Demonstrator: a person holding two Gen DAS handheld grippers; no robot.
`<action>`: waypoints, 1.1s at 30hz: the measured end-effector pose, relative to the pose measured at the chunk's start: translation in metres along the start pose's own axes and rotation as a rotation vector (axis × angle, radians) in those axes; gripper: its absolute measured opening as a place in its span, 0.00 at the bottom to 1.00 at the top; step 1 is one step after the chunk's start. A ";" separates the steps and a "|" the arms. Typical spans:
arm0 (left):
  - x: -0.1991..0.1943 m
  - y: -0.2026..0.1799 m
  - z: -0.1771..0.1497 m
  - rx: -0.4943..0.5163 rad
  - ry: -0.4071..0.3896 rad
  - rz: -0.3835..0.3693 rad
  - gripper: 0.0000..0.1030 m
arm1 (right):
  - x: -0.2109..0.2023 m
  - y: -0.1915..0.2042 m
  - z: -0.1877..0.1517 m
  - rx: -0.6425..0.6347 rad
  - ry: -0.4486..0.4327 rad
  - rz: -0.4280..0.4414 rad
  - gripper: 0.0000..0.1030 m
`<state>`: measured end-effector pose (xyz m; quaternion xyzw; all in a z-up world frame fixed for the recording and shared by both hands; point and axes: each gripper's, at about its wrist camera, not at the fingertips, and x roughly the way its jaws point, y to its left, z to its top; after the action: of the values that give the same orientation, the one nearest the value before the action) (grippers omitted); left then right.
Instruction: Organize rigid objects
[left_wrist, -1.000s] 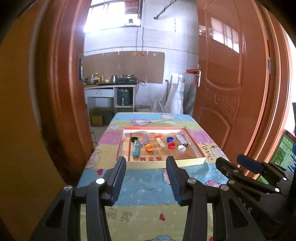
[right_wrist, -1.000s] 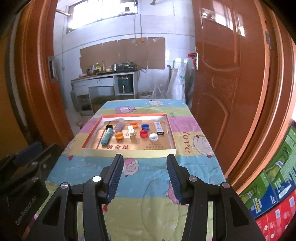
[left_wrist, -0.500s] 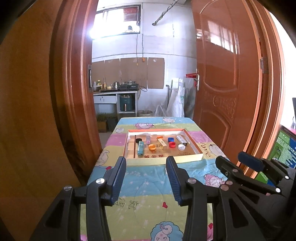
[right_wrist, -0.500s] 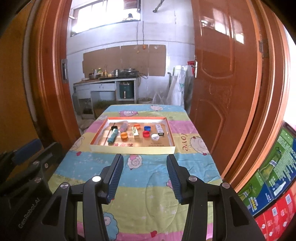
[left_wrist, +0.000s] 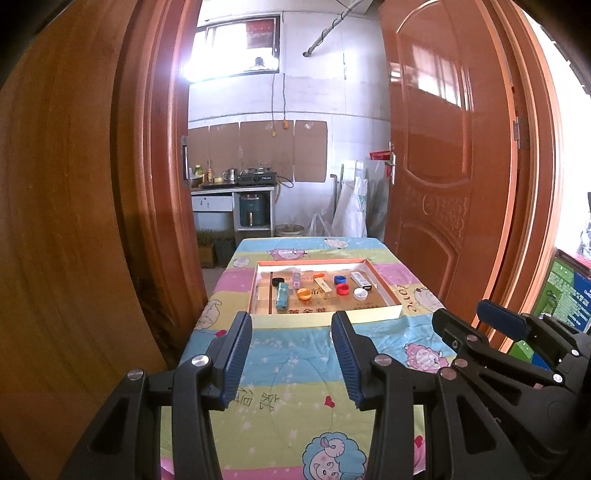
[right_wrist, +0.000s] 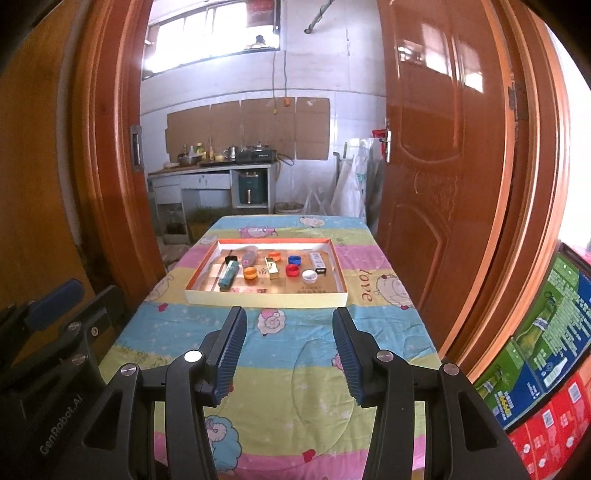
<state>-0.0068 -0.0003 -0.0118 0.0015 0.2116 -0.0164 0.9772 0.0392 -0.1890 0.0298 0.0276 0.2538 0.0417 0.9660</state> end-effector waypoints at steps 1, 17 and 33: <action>0.000 0.000 0.000 0.001 -0.001 0.000 0.43 | -0.001 0.000 0.000 0.000 -0.001 -0.001 0.49; -0.002 0.000 -0.002 0.000 -0.003 -0.003 0.43 | -0.002 -0.001 -0.001 0.002 -0.003 -0.001 0.49; -0.002 0.000 -0.002 0.000 -0.004 -0.002 0.43 | -0.004 -0.001 -0.002 0.004 -0.005 -0.002 0.49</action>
<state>-0.0092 0.0002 -0.0129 0.0015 0.2098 -0.0172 0.9776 0.0352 -0.1905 0.0298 0.0292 0.2514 0.0402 0.9666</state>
